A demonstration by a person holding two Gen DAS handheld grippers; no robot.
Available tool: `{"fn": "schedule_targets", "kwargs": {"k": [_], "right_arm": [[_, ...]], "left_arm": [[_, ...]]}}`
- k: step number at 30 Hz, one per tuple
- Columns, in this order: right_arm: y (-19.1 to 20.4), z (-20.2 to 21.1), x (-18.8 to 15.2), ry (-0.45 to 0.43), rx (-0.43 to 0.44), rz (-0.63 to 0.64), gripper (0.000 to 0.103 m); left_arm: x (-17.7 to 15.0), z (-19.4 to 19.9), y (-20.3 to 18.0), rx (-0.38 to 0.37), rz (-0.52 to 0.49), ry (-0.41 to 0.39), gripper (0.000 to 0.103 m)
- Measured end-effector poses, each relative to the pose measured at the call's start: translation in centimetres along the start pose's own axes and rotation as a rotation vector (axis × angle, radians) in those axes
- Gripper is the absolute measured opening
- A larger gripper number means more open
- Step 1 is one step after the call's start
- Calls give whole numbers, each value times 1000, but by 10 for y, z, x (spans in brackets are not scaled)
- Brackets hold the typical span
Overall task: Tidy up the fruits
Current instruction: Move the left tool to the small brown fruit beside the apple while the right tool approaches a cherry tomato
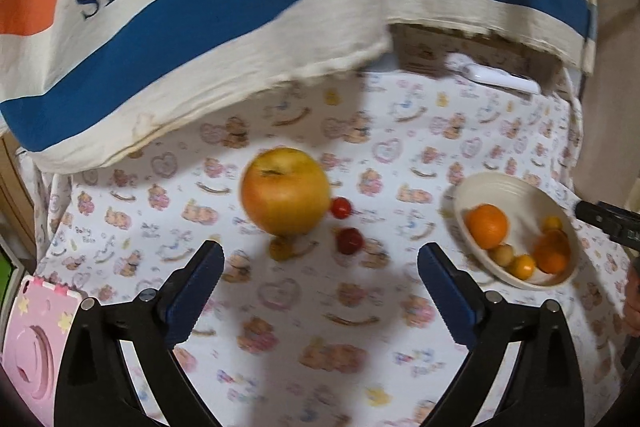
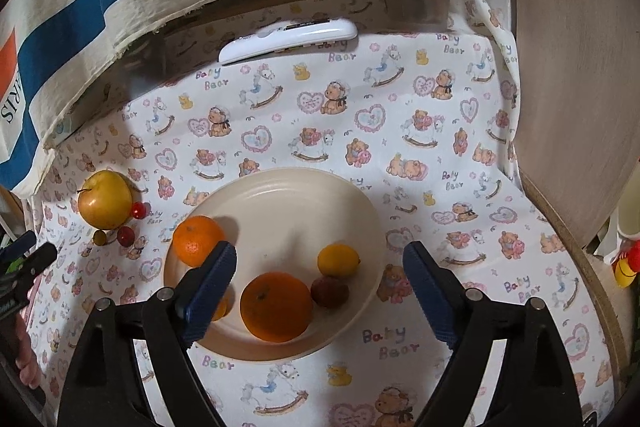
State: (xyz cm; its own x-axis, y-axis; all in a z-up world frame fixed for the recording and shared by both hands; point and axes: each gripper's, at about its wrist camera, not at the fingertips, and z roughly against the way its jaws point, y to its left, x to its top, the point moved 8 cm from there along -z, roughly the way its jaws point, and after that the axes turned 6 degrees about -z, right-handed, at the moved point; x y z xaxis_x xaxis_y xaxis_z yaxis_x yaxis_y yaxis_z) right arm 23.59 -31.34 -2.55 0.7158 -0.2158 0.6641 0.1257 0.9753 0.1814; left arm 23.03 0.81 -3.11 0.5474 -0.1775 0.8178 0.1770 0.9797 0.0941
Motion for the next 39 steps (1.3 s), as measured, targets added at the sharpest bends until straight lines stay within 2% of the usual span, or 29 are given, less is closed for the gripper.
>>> {"fn": "schedule_targets", "kwargs": {"k": [4,10,17,21,25,31,32,34,36,39], "right_arm": [[1,-3,-2,-1,-7,4,87],[5,-5,-4,-11,-6,22,87],[23,4,-12,-29,0,5,87],[61,8,-12,-62,35,71,87],[109,8,-7,-74,214,116,87],[170,-21,-4,-14,223,202,87],[181,-28,-7,2,227,220,86],[196,-40,-13,35,232,244,72],[213,-56,-24,86,250,262,63],[227,-72,-32,108,248,280,58]], "left_arm": [[-1,-11,22,40,-2,-24,97],[-8,-20,42,28,39,-53,97],[-16,-30,56,16,104,-36,97],[-17,-31,60,22,120,-41,97],[-15,-25,66,58,114,-66,97],[-17,-27,80,71,159,-42,97],[-17,-27,82,85,163,-39,97],[-18,-28,85,96,170,-35,97],[-21,-31,85,92,177,-23,97],[-22,-31,85,90,175,-20,96]]}}
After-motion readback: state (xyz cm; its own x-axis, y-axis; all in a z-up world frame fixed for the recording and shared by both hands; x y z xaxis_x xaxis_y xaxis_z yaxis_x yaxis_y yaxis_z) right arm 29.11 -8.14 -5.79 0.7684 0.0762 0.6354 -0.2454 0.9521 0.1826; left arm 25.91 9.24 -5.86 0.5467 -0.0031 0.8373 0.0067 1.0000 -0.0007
